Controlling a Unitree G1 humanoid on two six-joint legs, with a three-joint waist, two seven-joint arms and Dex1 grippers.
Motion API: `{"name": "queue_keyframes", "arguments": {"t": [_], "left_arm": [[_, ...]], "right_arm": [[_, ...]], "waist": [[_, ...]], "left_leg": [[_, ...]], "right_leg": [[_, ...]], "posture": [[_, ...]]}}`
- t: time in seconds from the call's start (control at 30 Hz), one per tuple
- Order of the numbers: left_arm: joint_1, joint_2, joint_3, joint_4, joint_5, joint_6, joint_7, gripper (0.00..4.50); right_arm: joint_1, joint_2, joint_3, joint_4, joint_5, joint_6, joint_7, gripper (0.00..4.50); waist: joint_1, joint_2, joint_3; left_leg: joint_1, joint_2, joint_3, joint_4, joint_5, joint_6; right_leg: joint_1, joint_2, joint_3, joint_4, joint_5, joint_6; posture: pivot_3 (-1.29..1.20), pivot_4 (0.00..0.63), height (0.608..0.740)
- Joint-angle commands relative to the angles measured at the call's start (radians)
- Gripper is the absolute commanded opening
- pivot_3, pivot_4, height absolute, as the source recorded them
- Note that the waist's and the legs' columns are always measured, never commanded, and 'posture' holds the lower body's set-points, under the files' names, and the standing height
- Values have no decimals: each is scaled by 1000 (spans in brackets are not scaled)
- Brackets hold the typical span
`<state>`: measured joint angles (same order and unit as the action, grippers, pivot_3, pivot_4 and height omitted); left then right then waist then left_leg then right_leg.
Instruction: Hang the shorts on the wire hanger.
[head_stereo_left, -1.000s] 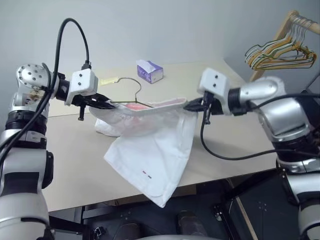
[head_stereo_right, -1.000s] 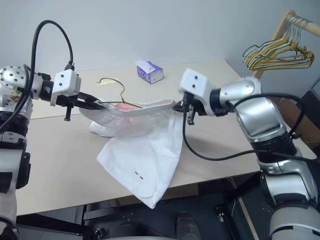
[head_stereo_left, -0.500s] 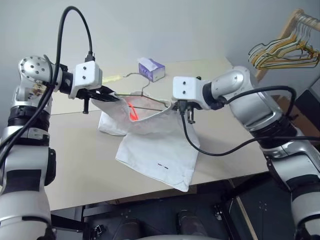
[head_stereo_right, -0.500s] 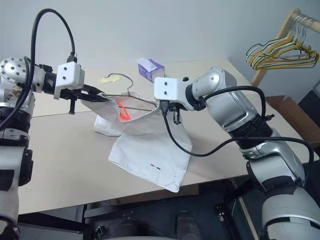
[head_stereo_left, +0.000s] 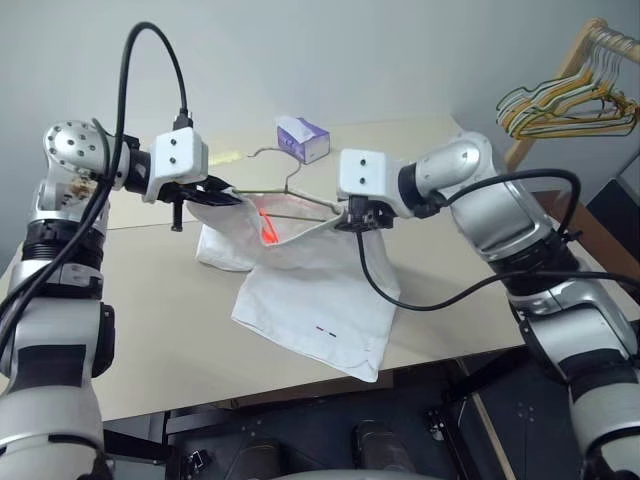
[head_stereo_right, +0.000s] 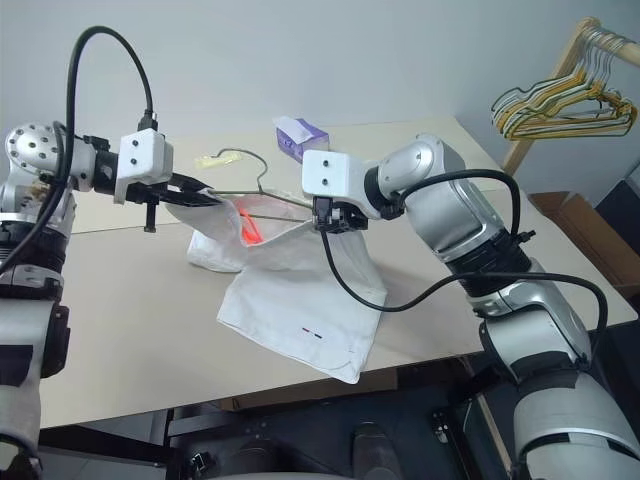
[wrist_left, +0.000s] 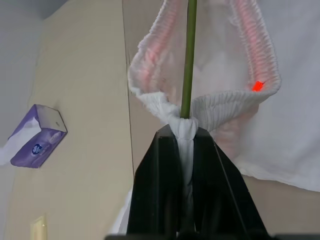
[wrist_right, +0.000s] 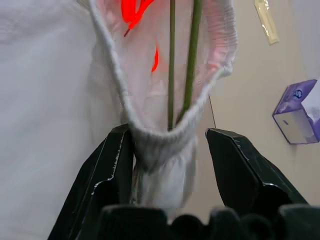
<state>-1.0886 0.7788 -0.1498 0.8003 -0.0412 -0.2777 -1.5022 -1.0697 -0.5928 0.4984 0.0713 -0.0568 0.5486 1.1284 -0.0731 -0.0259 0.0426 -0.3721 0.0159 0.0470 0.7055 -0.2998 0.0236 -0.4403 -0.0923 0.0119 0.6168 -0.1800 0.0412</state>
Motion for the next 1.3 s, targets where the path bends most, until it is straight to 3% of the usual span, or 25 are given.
{"name": "queue_keyframes", "arguments": {"t": [0.03, 0.43, 0.53, 0.73, 0.83, 0.87, 1.2, 1.3], "left_arm": [[-17, 6, 39, -30, -29, 12, 7, 0], [13, 0, 71, -86, -110, 39, -81, 0], [12, 7, 60, -96, -97, 38, -81, 0], [5, 3, 52, -63, -68, 2, -49, 0], [2, -12, 64, -37, -73, -6, -28, 0], [-2, -16, 65, -27, -71, -2, -19, 703], [-10, -17, 128, 69, -74, 4, 158, 3787], [3, -5, 161, 76, -82, -7, 202, 4500]], "right_arm": [[3, 17, -59, 15, 14, -32, -16, 2532], [53, 85, -186, 115, 102, -24, -60, 2532], [67, 77, -197, 97, 132, -21, -37, 2000], [92, 65, -204, 73, 146, -4, -32, 76], [104, 62, -209, 57, 155, 12, -34, 34], [106, 61, -209, 52, 156, 16, -35, 34], [184, 33, -280, -58, 205, 158, -93, 33], [229, 21, -331, -118, 227, 249, -148, 33]], "waist": [[0, 0, 0], [-1, 0, 0], [-2, 0, 0], [-3, 0, 0], [-3, 0, 0], [-4, 0, 0], [-20, 0, 0], [-24, 0, 0]], "left_leg": [[0, 0, 0, 0, 0, 0], [0, 0, 0, 0, 0, 0], [0, 0, 0, 0, 0, 0], [1, 0, 0, 0, 0, 0], [1, 0, 0, 0, 0, 0], [1, 0, 0, 0, 0, 0], [1, 0, -1, 0, 0, 0], [1, 0, -2, 0, 0, 0]], "right_leg": [[0, 0, 0, 0, 0, 0], [0, 0, 0, 1, 0, 0], [0, 0, 0, 1, 0, 0], [0, 0, 0, 1, 0, 0], [0, 0, 0, 1, 0, 0], [0, 0, 0, 1, 0, 0], [1, 0, 0, 1, 0, 0], [1, 0, 0, 1, 0, 0]], "posture": [[-33, 0, 740], [-33, 0, 740], [-34, 0, 740], [-41, 0, 740], [-45, 0, 740], [-46, 0, 740], [-69, 0, 740], [-74, 0, 740]]}}
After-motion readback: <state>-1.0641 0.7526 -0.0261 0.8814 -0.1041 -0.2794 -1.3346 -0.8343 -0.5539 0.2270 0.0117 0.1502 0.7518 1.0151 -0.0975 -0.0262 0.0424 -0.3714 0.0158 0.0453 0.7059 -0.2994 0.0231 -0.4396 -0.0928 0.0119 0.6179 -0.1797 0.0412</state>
